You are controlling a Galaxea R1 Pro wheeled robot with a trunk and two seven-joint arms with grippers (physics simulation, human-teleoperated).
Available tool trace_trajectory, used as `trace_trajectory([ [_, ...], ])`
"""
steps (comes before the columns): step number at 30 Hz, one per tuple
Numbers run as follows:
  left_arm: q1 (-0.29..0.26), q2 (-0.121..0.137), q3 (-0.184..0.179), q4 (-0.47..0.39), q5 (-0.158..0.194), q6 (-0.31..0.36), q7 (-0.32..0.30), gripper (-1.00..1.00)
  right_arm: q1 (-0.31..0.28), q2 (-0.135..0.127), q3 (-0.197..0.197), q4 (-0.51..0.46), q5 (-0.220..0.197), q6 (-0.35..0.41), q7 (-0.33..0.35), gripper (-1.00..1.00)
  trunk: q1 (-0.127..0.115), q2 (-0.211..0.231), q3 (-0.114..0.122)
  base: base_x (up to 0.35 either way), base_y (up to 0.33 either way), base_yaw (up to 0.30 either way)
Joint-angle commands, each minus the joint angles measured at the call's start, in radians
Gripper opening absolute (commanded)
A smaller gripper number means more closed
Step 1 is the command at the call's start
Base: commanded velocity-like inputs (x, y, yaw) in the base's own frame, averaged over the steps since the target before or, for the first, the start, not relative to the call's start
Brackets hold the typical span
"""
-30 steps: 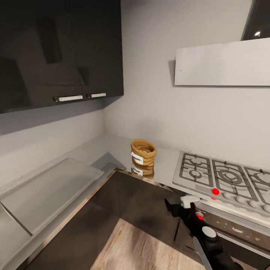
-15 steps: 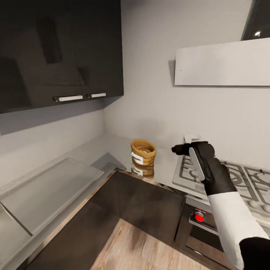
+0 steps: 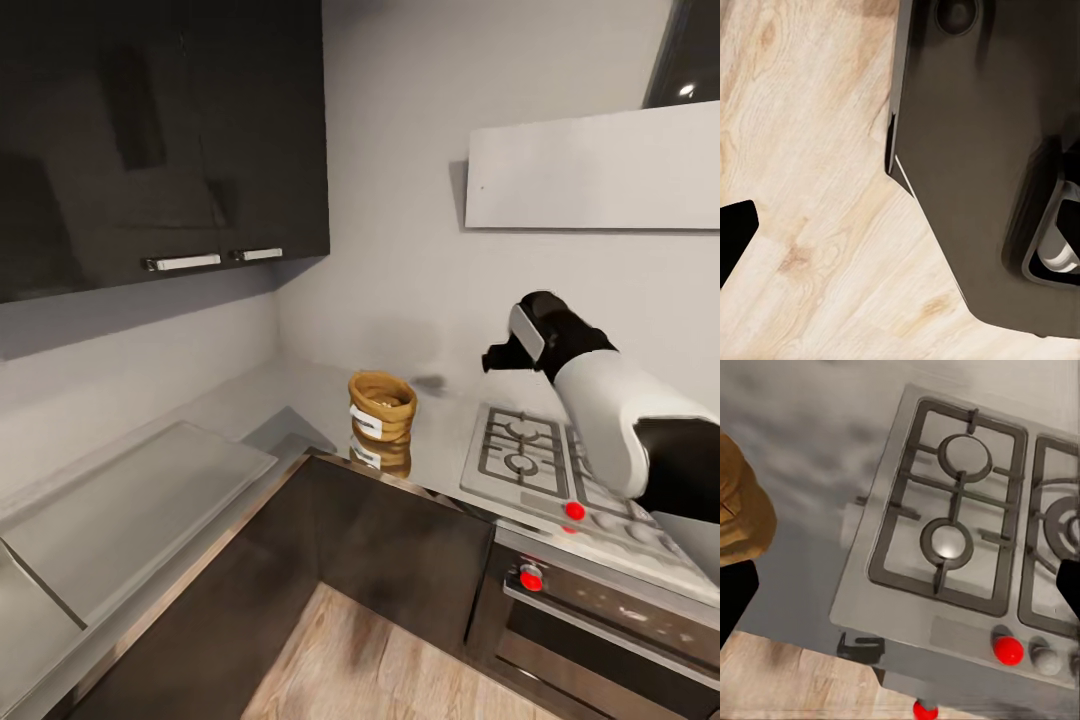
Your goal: In the kitchen, take the popcorn bag from the countertop, put it into the microwave, and heat it until the popcorn is cooked so the cooked popcorn ends up inside the bag.
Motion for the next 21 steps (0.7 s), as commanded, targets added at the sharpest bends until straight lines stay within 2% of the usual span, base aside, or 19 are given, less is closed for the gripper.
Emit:
trace_trajectory([
  [1, 0.0, -0.001, 0.007, -0.002, 0.0, 0.002, 0.0, 1.0, -0.009, -0.001, 0.005, 0.033, -0.011, 0.004, -0.009, 1.0, 0.001, -0.002, -0.002, 0.0, 0.0, 0.0],
  [7, 0.0, -0.002, 0.007, -0.002, 0.0, 0.002, 0.0, 1.0, -0.025, 0.002, 0.004, 0.218, -0.014, 0.008, -0.012, 1.0, 0.001, -0.002, -0.002, 0.0, 0.0, 0.0],
  [9, 0.0, -0.002, 0.007, -0.002, 0.0, 0.002, 0.0, 1.0, -0.026, 0.001, 0.001, 0.239, -0.015, 0.008, -0.012, 1.0, 0.001, -0.002, -0.002, 0.0, 0.0, 0.0],
  [13, 0.0, -0.002, 0.007, -0.002, 0.0, 0.002, 0.0, 1.0, -0.027, 0.001, -0.039, 0.256, -0.017, 0.009, -0.011, 1.0, 0.001, -0.002, -0.002, 0.0, 0.0, 0.0],
  [17, 0.0, -0.002, 0.007, -0.002, 0.0, 0.002, 0.0, 1.0, -0.027, 0.001, -0.121, 0.257, -0.021, 0.011, -0.011, 1.0, 0.001, -0.002, -0.002, 0.0, 0.0, 0.0],
  [19, 0.0, -0.002, 0.007, -0.002, 0.0, 0.002, 0.0, 1.0, -0.027, 0.001, -0.221, 0.257, -0.023, 0.011, -0.011, 1.0, 0.001, -0.002, -0.002, 0.0, 0.0, 0.003],
  [21, 0.0, -0.002, 0.007, -0.002, 0.0, 0.002, 0.0, 1.0, -0.027, 0.001, -0.265, 0.256, -0.023, 0.011, -0.011, 1.0, 0.001, -0.002, -0.002, 0.0, 0.0, 0.106],
])
